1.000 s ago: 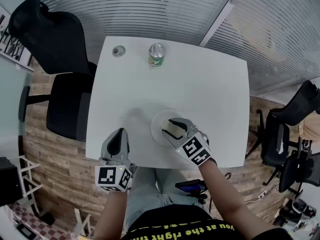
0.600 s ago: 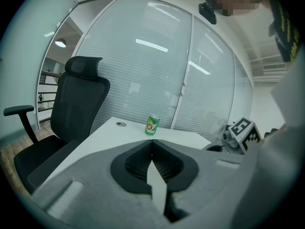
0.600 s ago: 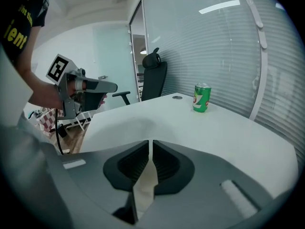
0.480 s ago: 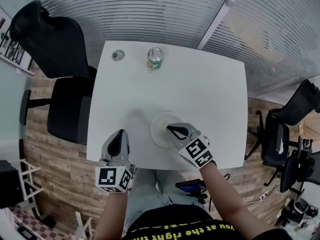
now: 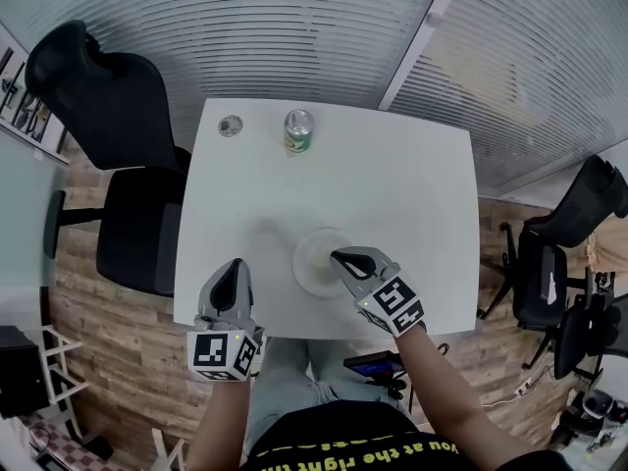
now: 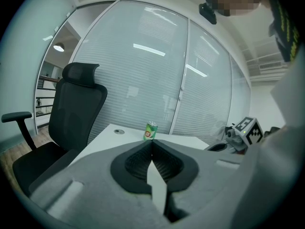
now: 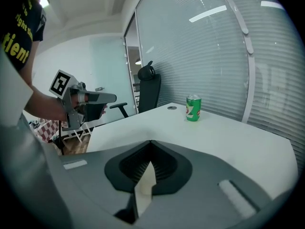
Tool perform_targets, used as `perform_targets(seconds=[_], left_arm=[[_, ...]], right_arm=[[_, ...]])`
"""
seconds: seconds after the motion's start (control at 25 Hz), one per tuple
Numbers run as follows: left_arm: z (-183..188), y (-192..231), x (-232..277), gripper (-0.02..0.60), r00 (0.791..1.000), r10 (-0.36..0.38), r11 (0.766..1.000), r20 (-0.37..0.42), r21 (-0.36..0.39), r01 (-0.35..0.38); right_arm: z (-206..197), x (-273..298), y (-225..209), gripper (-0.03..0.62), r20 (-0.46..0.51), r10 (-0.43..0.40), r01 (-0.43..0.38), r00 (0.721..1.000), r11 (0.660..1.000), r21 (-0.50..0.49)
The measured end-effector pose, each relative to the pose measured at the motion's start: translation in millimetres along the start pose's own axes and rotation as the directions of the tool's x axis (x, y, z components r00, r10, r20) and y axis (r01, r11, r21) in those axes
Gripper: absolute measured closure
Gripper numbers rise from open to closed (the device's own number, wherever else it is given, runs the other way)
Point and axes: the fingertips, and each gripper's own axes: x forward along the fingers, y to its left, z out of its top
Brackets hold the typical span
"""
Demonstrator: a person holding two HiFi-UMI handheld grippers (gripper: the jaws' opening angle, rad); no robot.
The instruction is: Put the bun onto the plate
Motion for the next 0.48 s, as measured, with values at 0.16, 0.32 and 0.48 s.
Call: perform_targets(seconds=[0.16,0.32,0.48], left_arm=[[8,-3,1,0.581,1.000,-0.007,1.000,0.011,0.010,0.007],[14,-7,-1,0.581,1.000,-0.016,1.000,0.018,0.020,0.016],[22,-12,1,0.581,0.999,-0.034,0.999,0.032,0.038,0.032]], right_arm=[[12,-12,-4,0.586,0.042,-0.023,0.023,0.999,1.000,0.007],[20,-24,-7,0.586,0.069,-0.046,0.044,0.997,0.999,0.020],[30,-38,-12,0.586,0.115,-0.075,0.070,0.991,0.996,0.048]])
